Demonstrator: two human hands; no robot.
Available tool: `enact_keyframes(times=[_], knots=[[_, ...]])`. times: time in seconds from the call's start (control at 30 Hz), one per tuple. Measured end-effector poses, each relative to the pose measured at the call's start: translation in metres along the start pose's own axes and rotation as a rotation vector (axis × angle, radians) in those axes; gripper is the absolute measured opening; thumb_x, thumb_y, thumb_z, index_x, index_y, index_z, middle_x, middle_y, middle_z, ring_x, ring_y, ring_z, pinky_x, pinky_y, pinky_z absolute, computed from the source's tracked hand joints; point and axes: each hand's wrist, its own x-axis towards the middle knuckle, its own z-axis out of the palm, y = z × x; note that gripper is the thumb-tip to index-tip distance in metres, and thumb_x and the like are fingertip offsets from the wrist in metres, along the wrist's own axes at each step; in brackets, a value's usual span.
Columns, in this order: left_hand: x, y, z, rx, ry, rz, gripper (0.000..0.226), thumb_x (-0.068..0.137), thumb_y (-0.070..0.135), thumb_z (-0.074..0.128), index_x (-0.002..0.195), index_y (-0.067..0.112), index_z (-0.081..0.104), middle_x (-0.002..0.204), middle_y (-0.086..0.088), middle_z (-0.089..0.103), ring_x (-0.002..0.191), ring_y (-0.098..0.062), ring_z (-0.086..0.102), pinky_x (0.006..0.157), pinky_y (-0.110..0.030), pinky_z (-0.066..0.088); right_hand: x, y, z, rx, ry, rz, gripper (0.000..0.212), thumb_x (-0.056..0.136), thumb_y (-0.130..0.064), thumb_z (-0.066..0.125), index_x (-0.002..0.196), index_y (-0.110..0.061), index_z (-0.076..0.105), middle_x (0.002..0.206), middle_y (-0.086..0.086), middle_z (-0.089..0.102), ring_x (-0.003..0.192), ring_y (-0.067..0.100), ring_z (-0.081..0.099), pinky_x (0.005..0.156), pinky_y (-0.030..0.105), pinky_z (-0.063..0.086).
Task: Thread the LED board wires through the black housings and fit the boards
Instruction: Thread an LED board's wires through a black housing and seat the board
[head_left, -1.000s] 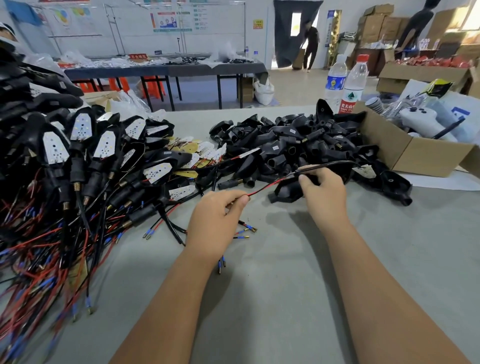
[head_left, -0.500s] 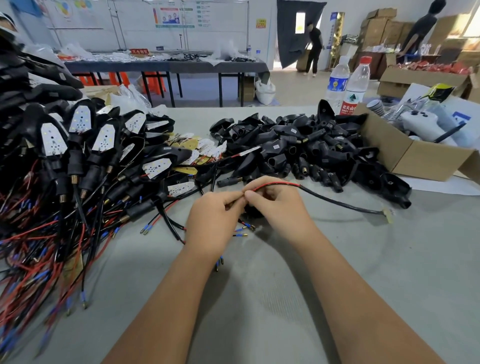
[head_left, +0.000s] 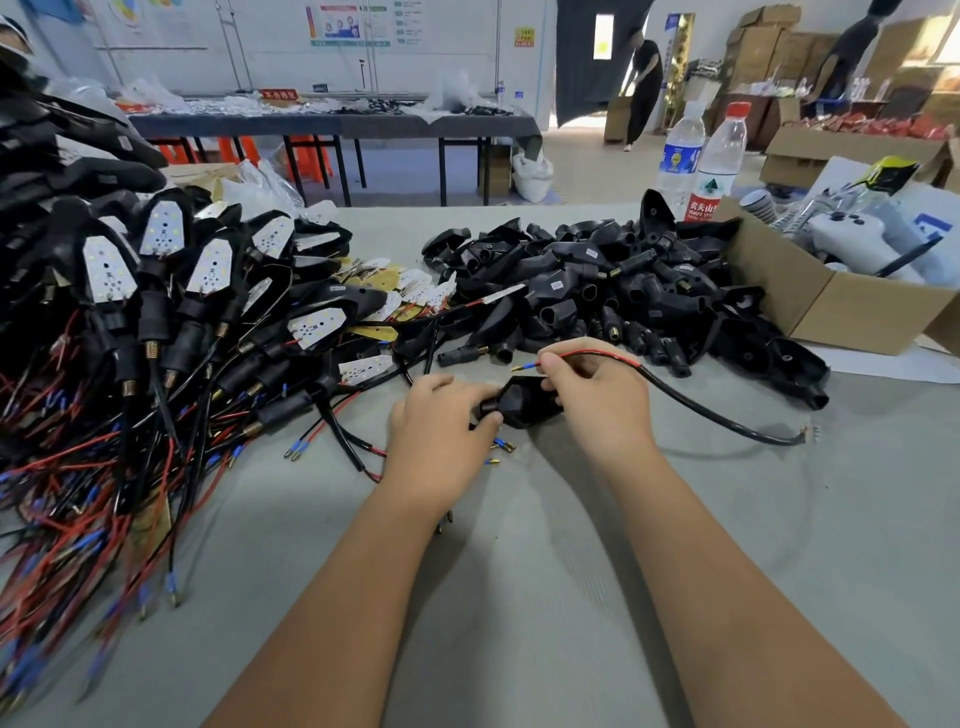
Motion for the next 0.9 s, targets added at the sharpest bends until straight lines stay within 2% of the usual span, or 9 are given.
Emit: enact_keyframes(times=[0.13, 0.23, 0.4, 0.47, 0.57, 0.67, 0.73, 0.8, 0.9], knots=[[0.003, -0.001, 0.0, 0.038, 0.017, -0.026, 0.026, 0.092, 0.037, 0.061, 0.117, 0.037, 0.067, 0.115, 0.007, 0.063, 0.127, -0.013, 0.036, 0.098, -0.033, 0.031, 0.0, -0.001, 0.002, -0.06, -0.001, -0.01, 0.017, 0.087, -0.02, 0.064, 0.072, -0.028, 0.066, 0.077, -0.007, 0.07, 0.078, 0.007, 0.067, 0.073, 0.024, 0.05], [0.002, 0.002, -0.004, 0.032, 0.092, -0.032, 0.022, 0.091, 0.035, 0.063, 0.112, 0.035, 0.07, 0.105, 0.006, 0.067, 0.117, -0.017, 0.046, 0.094, -0.037, 0.04, 0.002, -0.002, 0.002, -0.04, 0.017, 0.017, 0.015, 0.086, -0.014, 0.062, 0.076, -0.026, 0.064, 0.077, -0.003, 0.069, 0.078, 0.014, 0.068, 0.074, 0.028, 0.053], [-0.003, 0.011, -0.01, -0.411, 0.162, -0.065, 0.024, 0.085, 0.017, 0.073, 0.103, 0.033, 0.071, 0.094, 0.02, 0.065, 0.088, 0.005, 0.061, 0.079, -0.017, 0.05, -0.003, -0.003, 0.007, 0.042, -0.07, 0.022, 0.016, 0.083, -0.008, 0.066, 0.076, -0.023, 0.066, 0.058, -0.005, 0.066, 0.053, 0.002, 0.061, 0.054, 0.014, 0.044], [-0.003, 0.013, -0.01, -0.541, 0.146, -0.084, 0.03, 0.083, 0.011, 0.075, 0.094, 0.038, 0.069, 0.094, 0.017, 0.067, 0.086, 0.008, 0.062, 0.072, -0.008, 0.049, -0.006, -0.004, 0.01, 0.144, -0.099, 0.013, 0.014, 0.083, -0.005, 0.068, 0.077, -0.019, 0.067, 0.058, -0.004, 0.065, 0.05, 0.003, 0.058, 0.05, 0.012, 0.042], [-0.001, 0.011, -0.013, -0.741, 0.136, -0.135, 0.031, 0.08, 0.007, 0.077, 0.091, 0.036, 0.071, 0.088, 0.009, 0.075, 0.083, -0.004, 0.069, 0.071, -0.018, 0.055, -0.007, -0.005, 0.01, 0.341, -0.118, 0.054, 0.015, 0.083, -0.003, 0.07, 0.079, -0.017, 0.064, 0.061, 0.0, 0.065, 0.049, 0.007, 0.053, 0.049, 0.015, 0.041], [0.001, 0.012, -0.016, -0.924, 0.138, -0.128, 0.031, 0.078, 0.0, 0.077, 0.093, 0.027, 0.071, 0.081, 0.018, 0.073, 0.076, 0.002, 0.069, 0.075, -0.016, 0.052, -0.008, -0.007, 0.012, 0.461, -0.151, 0.089, 0.014, 0.083, -0.003, 0.071, 0.078, -0.015, 0.064, 0.064, 0.003, 0.068, 0.049, 0.008, 0.052, 0.049, 0.015, 0.041], [0.001, 0.014, -0.016, -1.05, 0.15, -0.139, 0.033, 0.077, -0.005, 0.075, 0.094, 0.023, 0.07, 0.084, 0.008, 0.072, 0.074, 0.001, 0.067, 0.073, -0.014, 0.051, -0.01, -0.008, 0.016, 0.481, -0.174, 0.066, 0.011, 0.082, -0.003, 0.073, 0.077, -0.011, 0.068, 0.06, 0.003, 0.065, 0.046, 0.006, 0.05, 0.046, 0.014, 0.038], [0.001, 0.016, -0.015, -1.169, 0.14, -0.184, 0.036, 0.079, -0.006, 0.072, 0.099, 0.023, 0.067, 0.102, -0.01, 0.065, 0.078, -0.007, 0.067, 0.08, -0.023, 0.053, -0.011, -0.01, 0.019, 0.475, -0.184, 0.038, 0.006, 0.083, -0.006, 0.073, 0.077, -0.008, 0.071, 0.06, 0.004, 0.064, 0.045, 0.006, 0.046, 0.045, 0.014, 0.035], [0.001, 0.017, -0.015, -1.352, 0.117, -0.251, 0.04, 0.084, -0.008, 0.066, 0.106, 0.025, 0.063, 0.114, -0.017, 0.054, 0.091, -0.016, 0.065, 0.082, -0.026, 0.055, -0.009, -0.014, 0.021, 0.566, -0.244, 0.11, 0.027, 0.095, -0.023, 0.059, 0.08, -0.006, 0.073, 0.067, 0.008, 0.067, 0.046, 0.01, 0.047, 0.044, 0.018, 0.035]])
